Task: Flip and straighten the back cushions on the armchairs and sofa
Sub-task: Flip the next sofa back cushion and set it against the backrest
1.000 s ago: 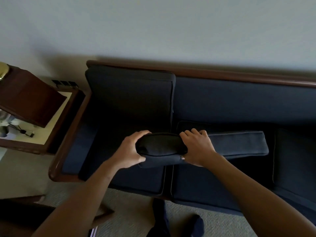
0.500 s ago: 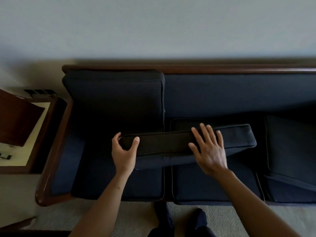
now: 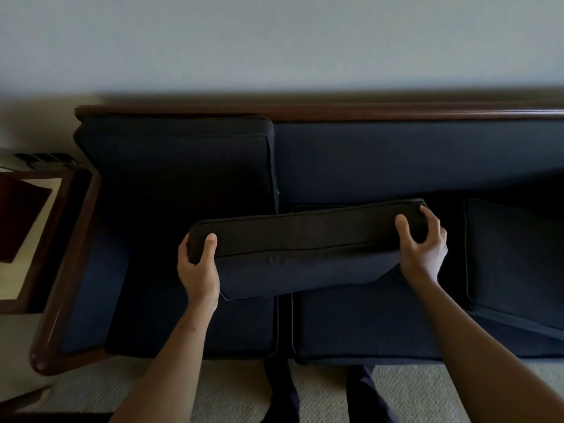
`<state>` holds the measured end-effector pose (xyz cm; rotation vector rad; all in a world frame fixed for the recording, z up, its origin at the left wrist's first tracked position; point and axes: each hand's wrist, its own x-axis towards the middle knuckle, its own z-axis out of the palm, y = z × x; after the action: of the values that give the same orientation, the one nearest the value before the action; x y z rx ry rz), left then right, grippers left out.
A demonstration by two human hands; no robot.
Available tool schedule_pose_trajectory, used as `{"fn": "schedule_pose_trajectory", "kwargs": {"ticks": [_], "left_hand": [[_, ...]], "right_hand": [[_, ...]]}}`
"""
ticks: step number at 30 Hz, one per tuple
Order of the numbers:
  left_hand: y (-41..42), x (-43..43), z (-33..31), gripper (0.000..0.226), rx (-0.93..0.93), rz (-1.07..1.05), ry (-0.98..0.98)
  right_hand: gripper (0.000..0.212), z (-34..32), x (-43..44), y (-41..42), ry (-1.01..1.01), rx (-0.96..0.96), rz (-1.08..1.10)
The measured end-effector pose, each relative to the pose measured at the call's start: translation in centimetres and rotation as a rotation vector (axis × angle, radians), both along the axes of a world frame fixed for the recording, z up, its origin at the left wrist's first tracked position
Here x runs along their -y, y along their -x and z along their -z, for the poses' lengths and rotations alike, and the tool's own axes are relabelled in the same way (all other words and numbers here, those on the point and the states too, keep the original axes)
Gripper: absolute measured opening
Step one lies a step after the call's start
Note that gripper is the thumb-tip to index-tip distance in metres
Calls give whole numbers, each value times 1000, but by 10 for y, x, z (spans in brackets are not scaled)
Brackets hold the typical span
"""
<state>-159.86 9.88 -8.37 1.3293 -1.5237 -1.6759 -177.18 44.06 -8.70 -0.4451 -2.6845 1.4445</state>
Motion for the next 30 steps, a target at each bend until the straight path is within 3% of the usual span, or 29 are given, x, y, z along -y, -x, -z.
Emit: {"fn": "schedule_pose_trajectory", "kwargs": {"ticks": [9,15,25,30], "left_hand": [[51,-58,-9,28,104,-126,84],[116,-114,-24,27,106,-113,86],[246,-116,-51,33,139,21,169],[291,-92,-46,17,197,136,205]], "right_hand": [[46,2,-39,57,134,-52,96],[47,-26,-94,107,139,-37,121],[49,-55,-118,206,135,-101,145],[48,-44,-103,246,132,-123,107]]}}
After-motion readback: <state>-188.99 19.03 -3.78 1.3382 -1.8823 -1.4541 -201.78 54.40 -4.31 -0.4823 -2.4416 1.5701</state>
